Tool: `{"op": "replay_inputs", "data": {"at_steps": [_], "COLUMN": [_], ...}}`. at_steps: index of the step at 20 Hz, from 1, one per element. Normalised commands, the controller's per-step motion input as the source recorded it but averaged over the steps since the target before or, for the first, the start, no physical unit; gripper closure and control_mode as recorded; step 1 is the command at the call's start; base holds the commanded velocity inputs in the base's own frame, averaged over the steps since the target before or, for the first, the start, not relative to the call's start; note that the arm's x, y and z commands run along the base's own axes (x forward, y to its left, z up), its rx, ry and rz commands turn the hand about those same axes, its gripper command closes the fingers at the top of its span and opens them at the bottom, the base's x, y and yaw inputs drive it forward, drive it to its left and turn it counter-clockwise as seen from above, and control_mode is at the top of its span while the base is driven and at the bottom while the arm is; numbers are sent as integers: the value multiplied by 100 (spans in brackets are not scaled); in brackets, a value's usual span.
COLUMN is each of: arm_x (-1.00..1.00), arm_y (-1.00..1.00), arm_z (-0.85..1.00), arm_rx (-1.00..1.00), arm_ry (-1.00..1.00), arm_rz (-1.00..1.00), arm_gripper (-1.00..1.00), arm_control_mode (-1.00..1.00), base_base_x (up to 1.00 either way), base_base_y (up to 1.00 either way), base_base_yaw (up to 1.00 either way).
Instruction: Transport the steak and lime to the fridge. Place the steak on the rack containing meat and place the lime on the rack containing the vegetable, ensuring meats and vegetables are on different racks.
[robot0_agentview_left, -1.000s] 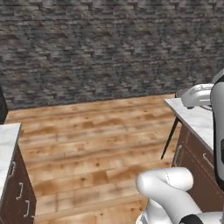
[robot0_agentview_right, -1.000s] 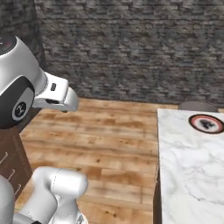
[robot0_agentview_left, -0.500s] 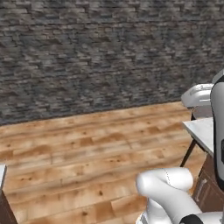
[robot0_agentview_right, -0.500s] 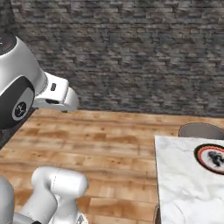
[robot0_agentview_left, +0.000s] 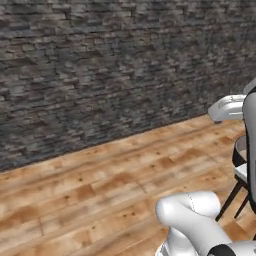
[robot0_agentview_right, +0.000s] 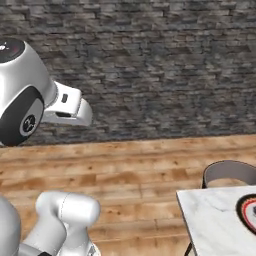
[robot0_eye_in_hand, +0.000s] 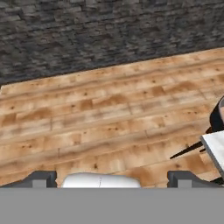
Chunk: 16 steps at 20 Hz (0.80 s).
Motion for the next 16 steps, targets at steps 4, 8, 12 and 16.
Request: {"op": "replay_inputs", "data": {"at_steps": [4, 8, 12, 16], "arm_x": [0, 0, 0, 0], "arm_y": [0, 0, 0, 0], "arm_z": [0, 0, 0, 0], "arm_rx": [0, 0, 0, 0], "arm_ry": [0, 0, 0, 0], "arm_rz": [0, 0, 0, 0], "arm_gripper": [-100, -100, -100, -100], "arm_control_mode": [100, 100, 100, 100], "base_base_x": [100, 100, 100, 97], "base_base_y": [75, 70, 76, 93], "base_base_yaw": [-66, -72, -70, -64]}}
